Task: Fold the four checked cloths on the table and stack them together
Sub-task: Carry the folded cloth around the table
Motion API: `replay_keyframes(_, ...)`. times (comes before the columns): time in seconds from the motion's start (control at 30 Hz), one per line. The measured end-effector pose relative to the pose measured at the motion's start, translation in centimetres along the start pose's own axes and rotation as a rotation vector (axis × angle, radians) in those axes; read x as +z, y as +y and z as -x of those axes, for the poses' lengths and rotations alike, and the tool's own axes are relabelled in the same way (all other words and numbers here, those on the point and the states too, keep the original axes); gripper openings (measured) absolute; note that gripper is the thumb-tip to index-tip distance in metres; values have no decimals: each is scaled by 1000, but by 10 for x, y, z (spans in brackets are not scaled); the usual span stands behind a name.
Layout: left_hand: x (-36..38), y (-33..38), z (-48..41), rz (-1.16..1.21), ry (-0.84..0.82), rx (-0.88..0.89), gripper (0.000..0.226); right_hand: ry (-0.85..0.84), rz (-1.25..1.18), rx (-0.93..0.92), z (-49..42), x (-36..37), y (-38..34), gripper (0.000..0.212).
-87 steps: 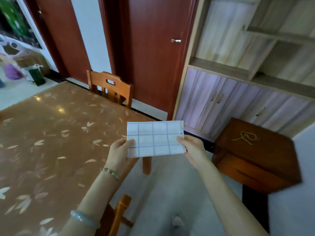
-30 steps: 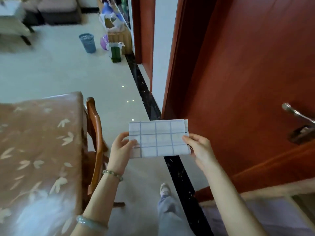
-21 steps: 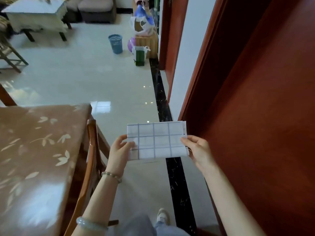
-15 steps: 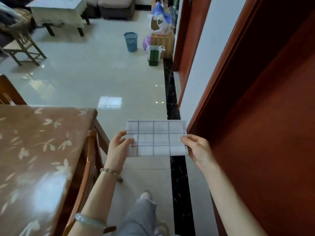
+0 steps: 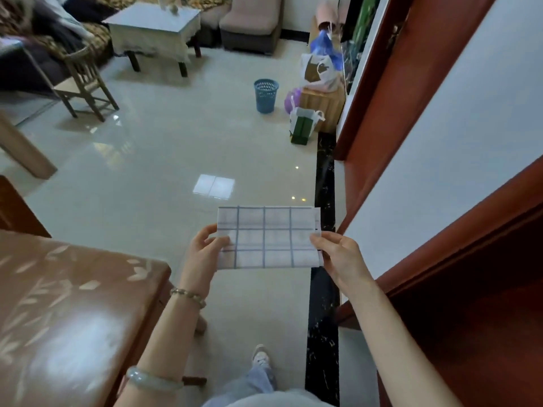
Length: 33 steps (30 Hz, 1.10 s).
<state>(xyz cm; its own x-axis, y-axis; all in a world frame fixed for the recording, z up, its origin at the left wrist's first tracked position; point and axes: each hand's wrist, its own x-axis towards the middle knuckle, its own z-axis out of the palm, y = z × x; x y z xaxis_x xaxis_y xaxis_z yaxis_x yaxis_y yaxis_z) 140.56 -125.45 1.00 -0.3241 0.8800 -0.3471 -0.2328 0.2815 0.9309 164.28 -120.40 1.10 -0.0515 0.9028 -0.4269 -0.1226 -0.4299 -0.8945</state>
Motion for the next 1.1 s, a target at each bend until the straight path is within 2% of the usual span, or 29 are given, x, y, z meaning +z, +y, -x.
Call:
replay_keyframes(0.1,2,19,-50,5,48,6,21,-55,14,1,-49,23,-26,21)
replay_keyframes(0.23,-6,41,-104,26,132,-1,23,-108,36,25,-109,58,-54,7)
replay_keyframes(0.37,-25,55,-155,75,221,-20,23,-210,60,60,-173,104,-76,5)
replay_keyframes(0.8,-84,127,-320,198,691,10,24,-625,195,151,-387,294,-157,6)
replay_keyframes(1.1,-130,151,-365,261,1019,33,30,-892,359,210,-454,429,-166,5)
